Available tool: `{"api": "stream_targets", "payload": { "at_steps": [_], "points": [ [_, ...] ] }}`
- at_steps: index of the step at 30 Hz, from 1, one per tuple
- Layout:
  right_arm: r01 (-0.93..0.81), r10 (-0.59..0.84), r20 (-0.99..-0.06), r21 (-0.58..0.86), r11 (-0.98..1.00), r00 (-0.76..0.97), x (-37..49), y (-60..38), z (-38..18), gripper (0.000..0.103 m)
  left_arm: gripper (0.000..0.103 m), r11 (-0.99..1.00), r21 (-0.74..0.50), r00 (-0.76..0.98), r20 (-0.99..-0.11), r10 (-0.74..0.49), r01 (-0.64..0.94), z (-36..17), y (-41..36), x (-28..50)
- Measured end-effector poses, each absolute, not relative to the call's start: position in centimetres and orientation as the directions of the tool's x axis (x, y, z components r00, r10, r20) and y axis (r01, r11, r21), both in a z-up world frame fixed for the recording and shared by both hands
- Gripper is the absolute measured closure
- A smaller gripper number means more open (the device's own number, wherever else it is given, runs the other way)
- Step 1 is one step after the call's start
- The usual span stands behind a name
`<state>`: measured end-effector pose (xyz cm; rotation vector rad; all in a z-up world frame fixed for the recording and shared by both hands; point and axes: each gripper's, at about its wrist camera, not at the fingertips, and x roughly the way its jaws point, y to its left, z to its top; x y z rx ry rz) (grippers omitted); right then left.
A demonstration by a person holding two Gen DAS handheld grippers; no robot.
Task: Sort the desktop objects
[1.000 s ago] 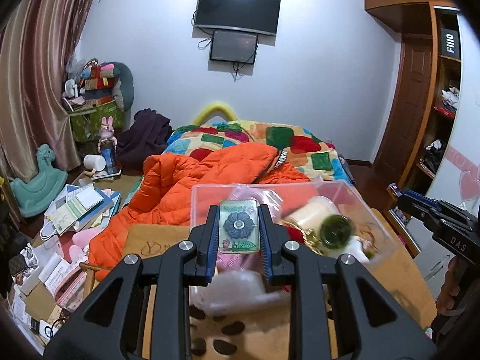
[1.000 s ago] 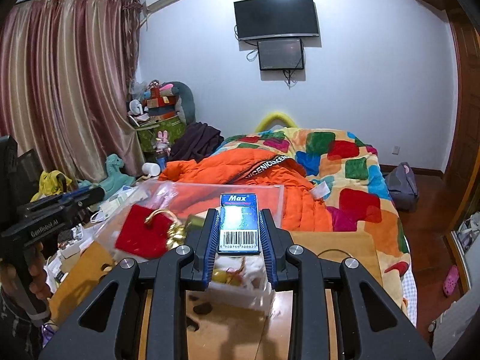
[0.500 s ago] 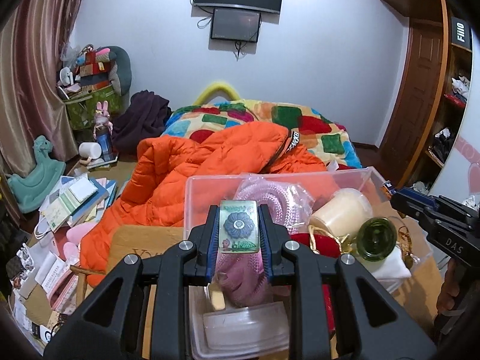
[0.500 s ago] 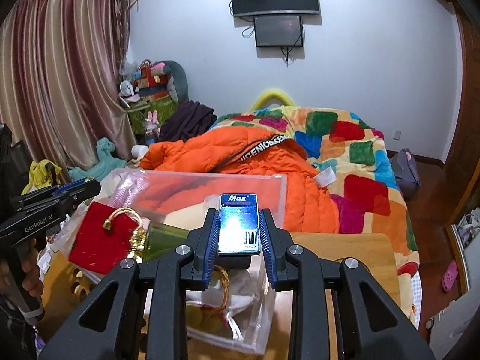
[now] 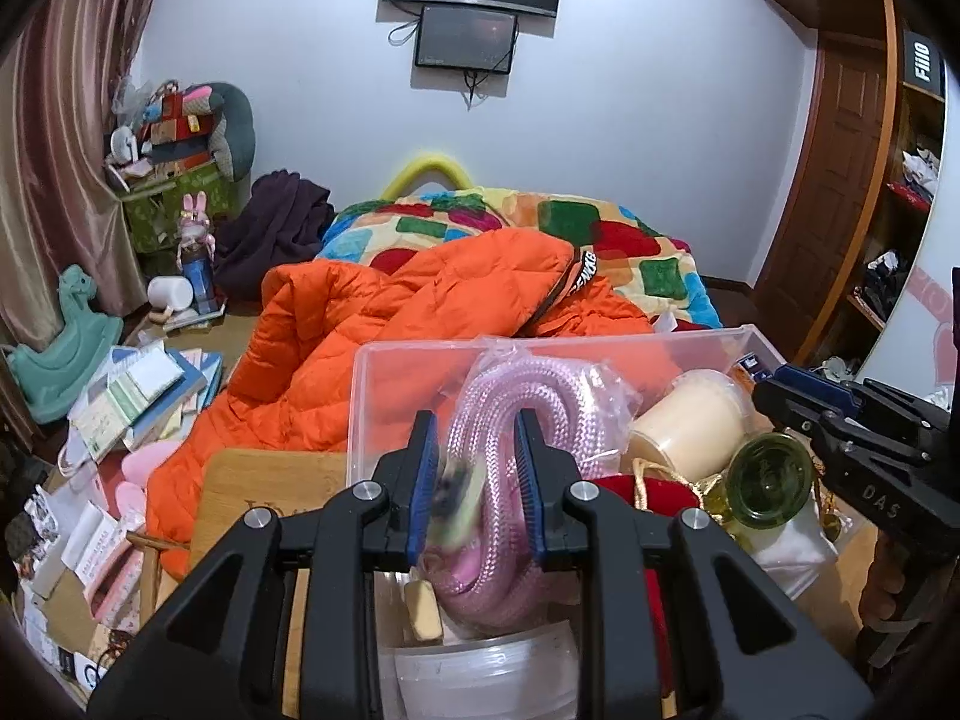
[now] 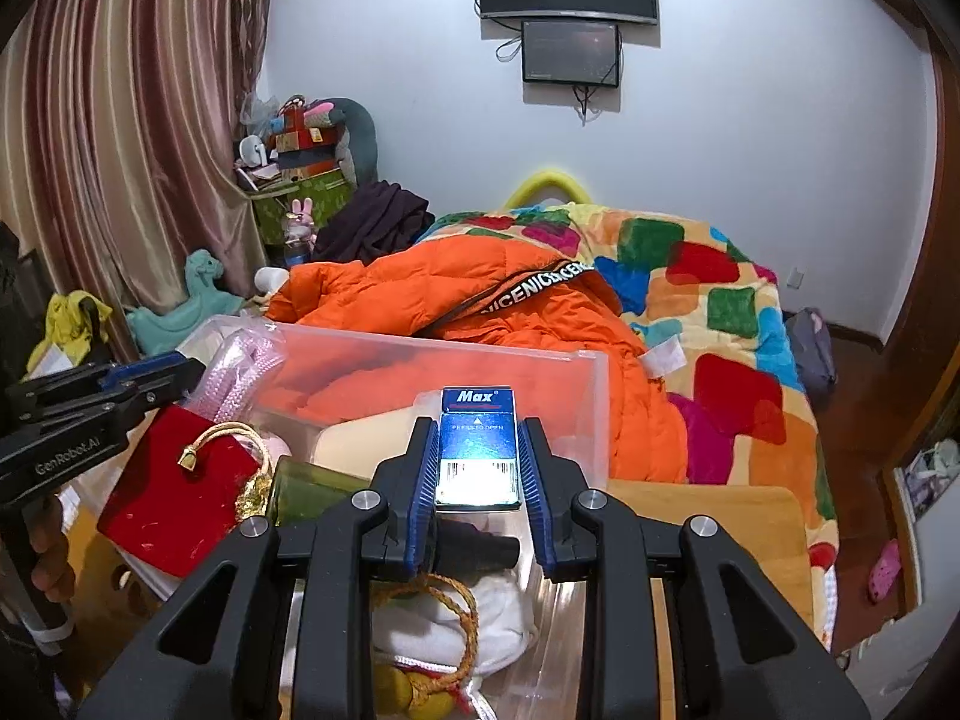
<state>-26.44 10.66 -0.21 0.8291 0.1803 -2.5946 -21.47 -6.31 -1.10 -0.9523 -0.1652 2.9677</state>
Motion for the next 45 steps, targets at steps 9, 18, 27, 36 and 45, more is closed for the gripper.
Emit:
{"api": "stream_targets", "payload": {
  "at_steps": [9,18,27,36,45],
  "points": [
    [0.407,-0.325,-0.551,-0.029,-0.913,-0.768,-25.4,10.7,1.0,0.069,0.076,-0.995,-0.097,-0.835,-0.546,0.073,-0.024,0.6,-5.4,-20.3],
    [0.402,-0.319,-0.524,-0.051,-0.914,-0.790,-22.7,10.9,2.3,0.048,0.062,-0.993,-0.106,-0.847,-0.524,0.092,-0.043,1.7,-4.6,-18.1],
    [0.401,-0.316,-0.512,-0.062,-0.914,-0.799,-19.7,11.0,2.8,0.034,0.044,-0.994,-0.098,-0.863,-0.496,0.096,-0.054,2.5,-3.9,-15.3],
    [0.392,-0.308,-0.489,-0.078,-0.916,-0.816,-16.5,11.1,3.7,0.023,0.027,-0.995,-0.090,-0.867,-0.491,0.090,-0.052,2.8,-3.6,-13.1],
    [0.398,-0.322,-0.489,-0.058,-0.915,-0.811,-13.8,11.8,4.4,0.017,0.002,-0.994,-0.096,-0.879,-0.467,0.098,-0.060,2.5,-3.2,-9.8]
  ]
}}
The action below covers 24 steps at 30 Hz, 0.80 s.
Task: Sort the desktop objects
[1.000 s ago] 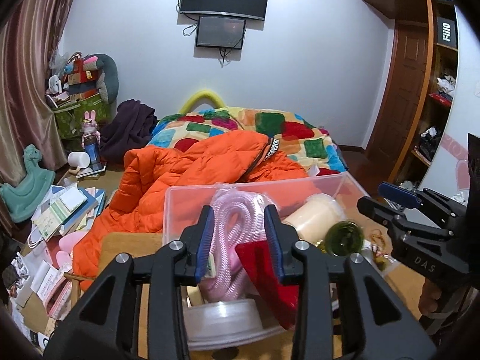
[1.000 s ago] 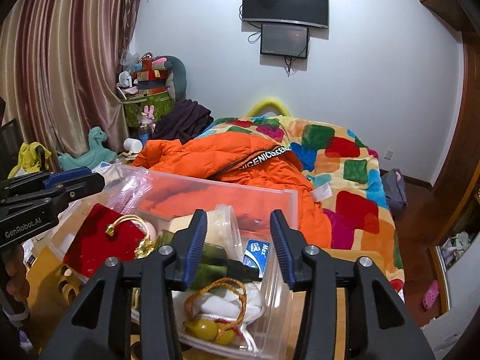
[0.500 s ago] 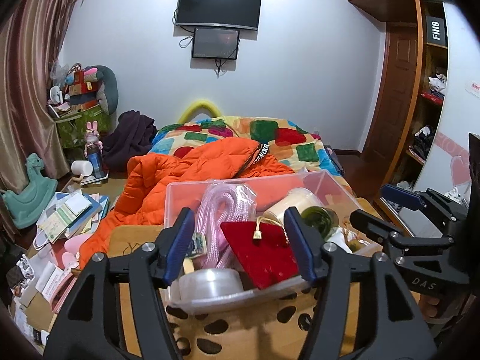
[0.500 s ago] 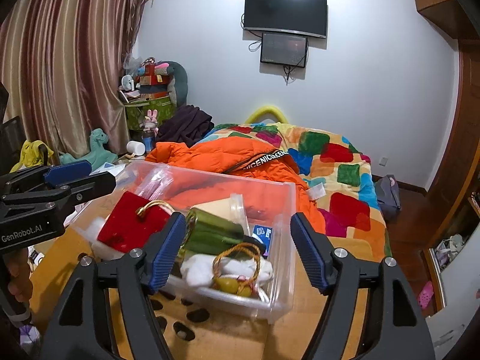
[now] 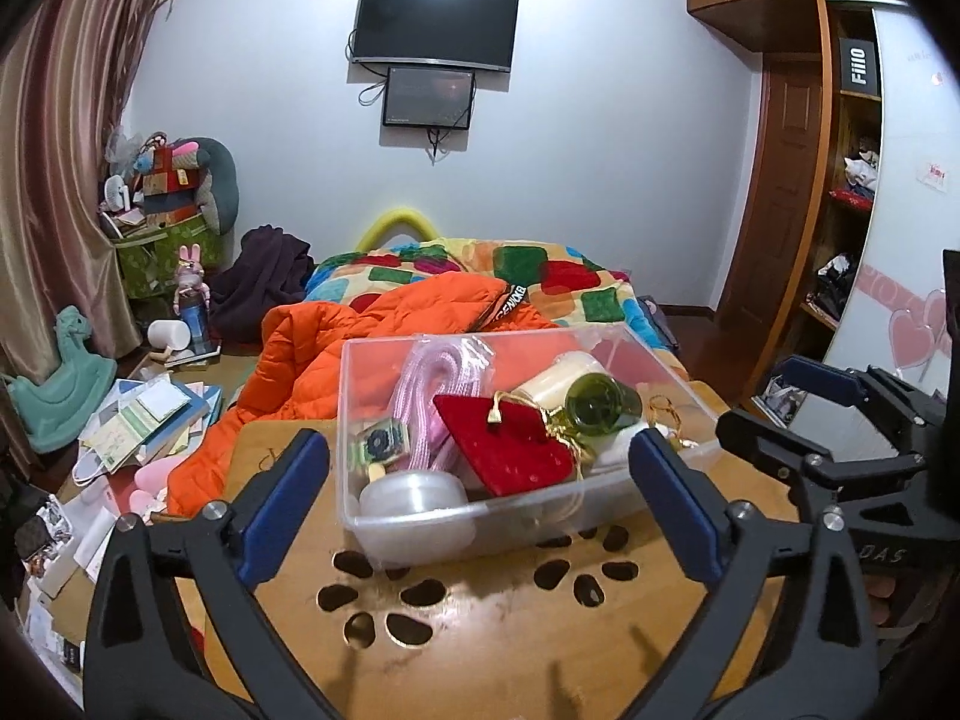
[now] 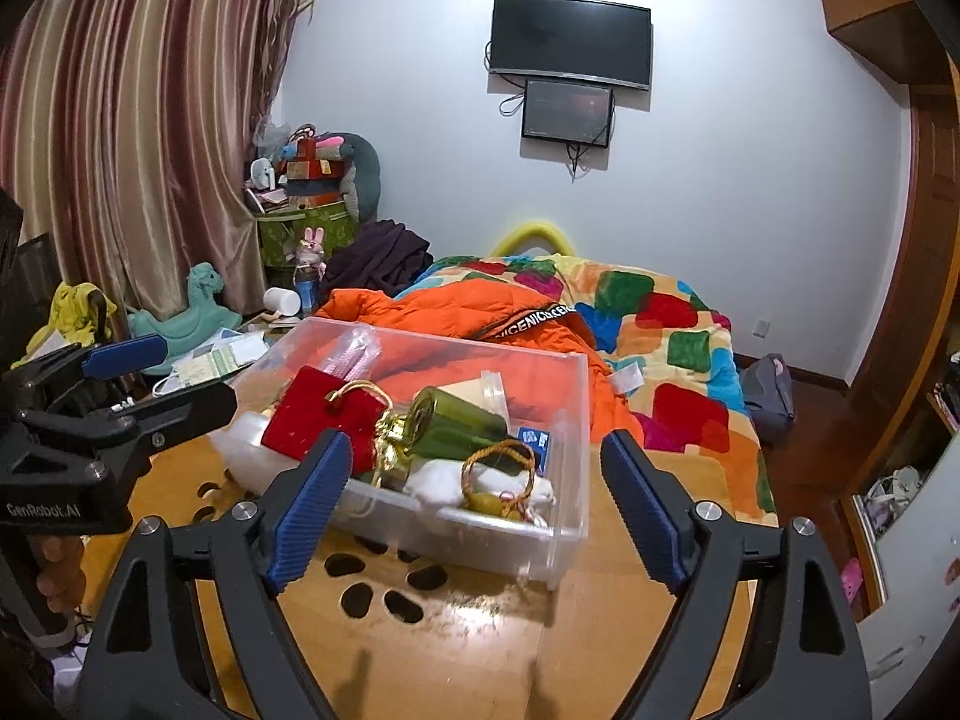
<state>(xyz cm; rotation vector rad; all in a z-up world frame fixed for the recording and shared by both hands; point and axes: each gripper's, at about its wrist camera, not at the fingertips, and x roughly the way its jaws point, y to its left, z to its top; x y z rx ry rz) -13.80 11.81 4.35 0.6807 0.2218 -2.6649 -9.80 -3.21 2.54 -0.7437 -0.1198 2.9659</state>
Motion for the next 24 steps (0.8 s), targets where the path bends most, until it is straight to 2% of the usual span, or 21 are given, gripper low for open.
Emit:
{"api": "stream_targets", "payload": {
  "at_steps": [2,4,14,24],
  "points": [
    [0.394,-0.323,-0.486,-0.047,-0.918,-0.812,-13.2,12.2,4.3,0.006,0.001,-0.994,-0.092,-0.878,-0.469,0.095,-0.059,2.4,-2.9,-9.3],
    [0.379,-0.321,-0.472,-0.030,-0.925,-0.821,-12.6,12.7,4.3,0.000,0.001,-0.995,-0.089,-0.877,-0.472,0.088,-0.052,2.2,-2.8,-9.0],
    [0.314,-0.313,-0.471,0.078,-0.946,-0.825,-10.8,15.6,3.0,0.000,0.001,-0.998,-0.065,-0.883,-0.466,0.051,-0.023,1.0,-2.7,-6.3],
    [0.309,-0.250,-0.479,-0.048,-0.950,-0.841,-8.7,15.2,1.5,0.000,0.001,-0.995,-0.082,-0.886,-0.456,0.090,-0.059,0.5,-1.3,-5.0]
  ]
}}
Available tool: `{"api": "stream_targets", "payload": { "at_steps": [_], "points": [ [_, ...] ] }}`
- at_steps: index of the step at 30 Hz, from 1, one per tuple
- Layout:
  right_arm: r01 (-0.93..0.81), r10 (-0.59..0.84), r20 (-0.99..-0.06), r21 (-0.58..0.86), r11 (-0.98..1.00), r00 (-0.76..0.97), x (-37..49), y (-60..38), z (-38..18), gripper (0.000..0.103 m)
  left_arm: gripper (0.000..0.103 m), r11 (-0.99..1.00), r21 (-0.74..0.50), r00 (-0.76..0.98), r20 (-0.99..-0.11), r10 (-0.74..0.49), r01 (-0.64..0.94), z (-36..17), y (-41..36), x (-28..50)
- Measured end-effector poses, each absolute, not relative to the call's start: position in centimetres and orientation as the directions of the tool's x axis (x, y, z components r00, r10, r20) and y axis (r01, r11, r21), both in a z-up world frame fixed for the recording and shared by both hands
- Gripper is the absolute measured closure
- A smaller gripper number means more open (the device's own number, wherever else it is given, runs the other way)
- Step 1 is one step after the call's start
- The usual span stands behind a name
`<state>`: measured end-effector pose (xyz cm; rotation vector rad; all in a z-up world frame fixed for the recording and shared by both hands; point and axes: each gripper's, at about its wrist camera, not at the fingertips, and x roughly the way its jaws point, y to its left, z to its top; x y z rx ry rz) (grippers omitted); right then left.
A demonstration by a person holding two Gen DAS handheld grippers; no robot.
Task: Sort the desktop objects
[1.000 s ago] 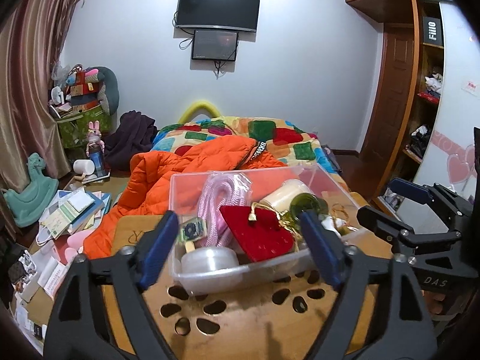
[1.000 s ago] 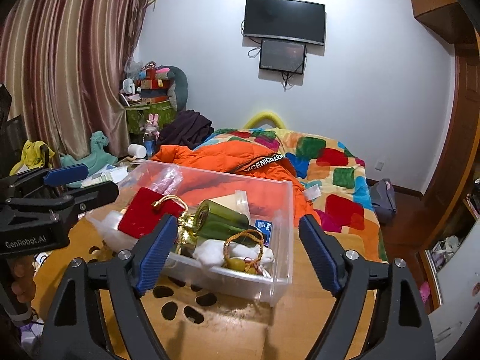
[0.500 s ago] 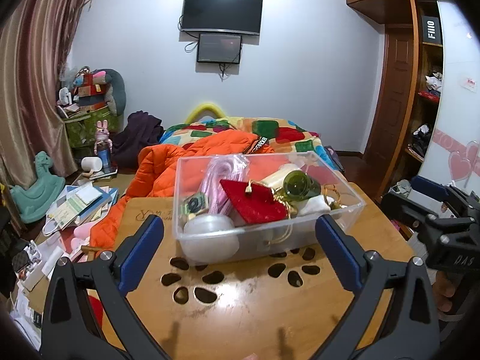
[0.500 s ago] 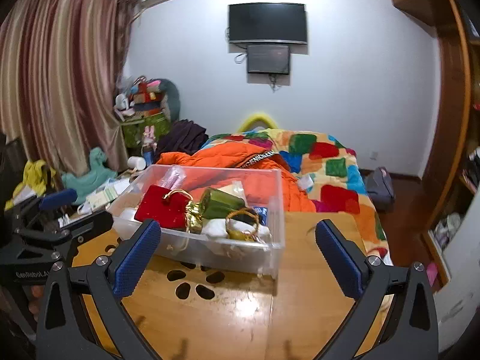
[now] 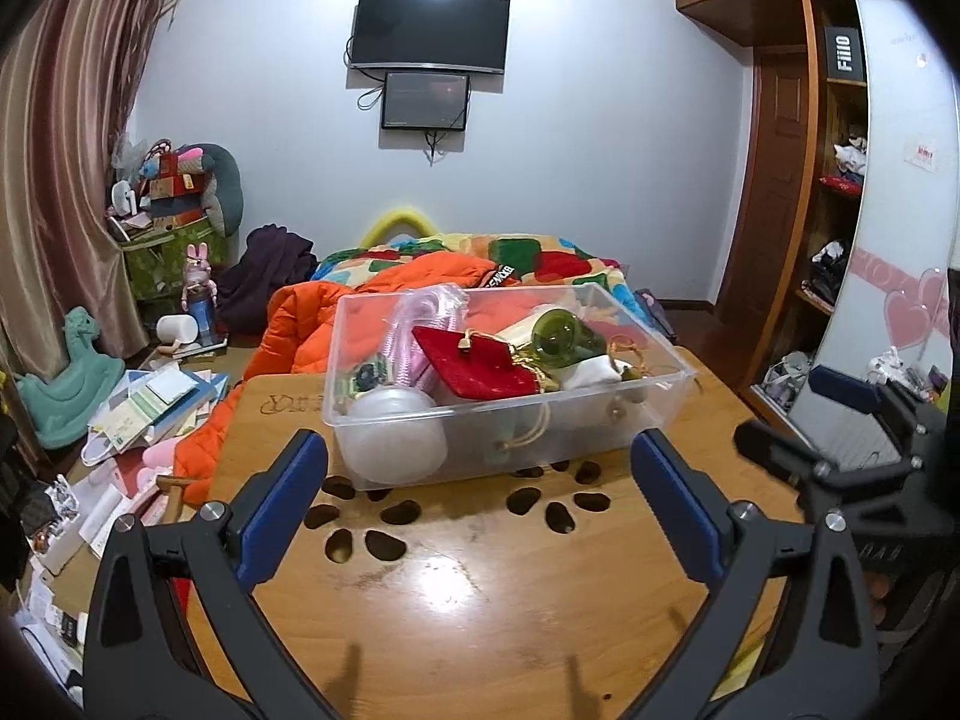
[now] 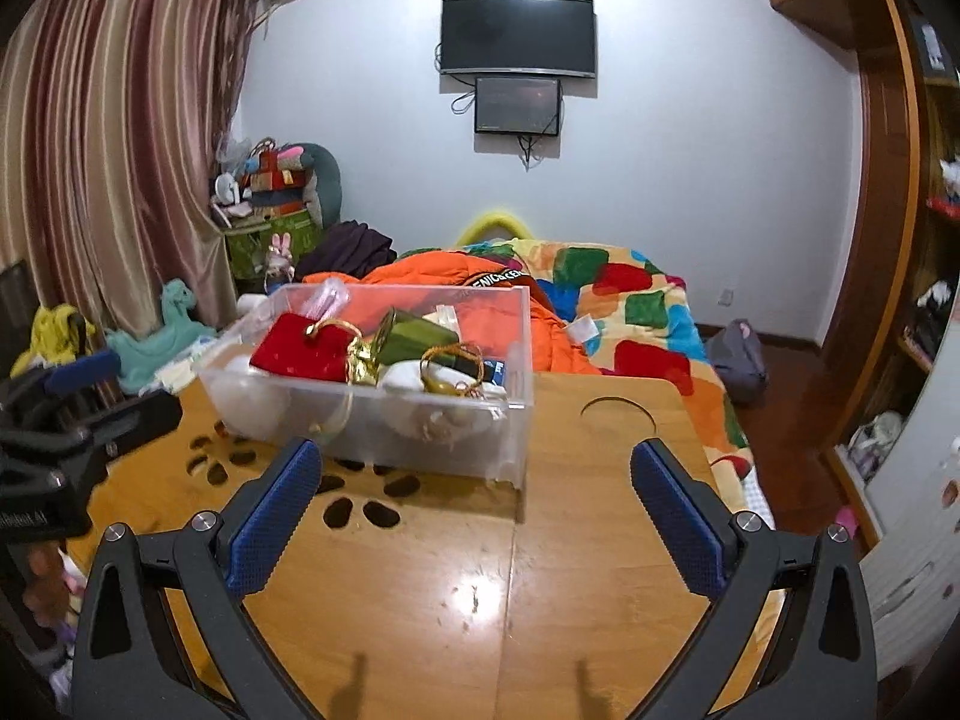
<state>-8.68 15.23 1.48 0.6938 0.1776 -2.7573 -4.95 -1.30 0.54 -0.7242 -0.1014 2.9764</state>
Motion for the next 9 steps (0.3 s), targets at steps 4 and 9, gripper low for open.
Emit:
{"api": "stream_targets", "payload": {
  "at_steps": [4,9],
  "points": [
    [0.312,-0.238,-0.481,-0.080,-0.947,-0.844,-8.30,15.08,1.12,0.000,0.001,-0.994,-0.095,-0.887,-0.452,0.098,-0.061,0.36,-1.09,-4.88],
    [0.310,-0.233,-0.484,-0.084,-0.947,-0.843,-8.02,15.63,0.63,0.000,0.001,-0.995,-0.080,-0.888,-0.452,0.087,-0.057,-0.08,-0.74,-4.88]
  ]
}}
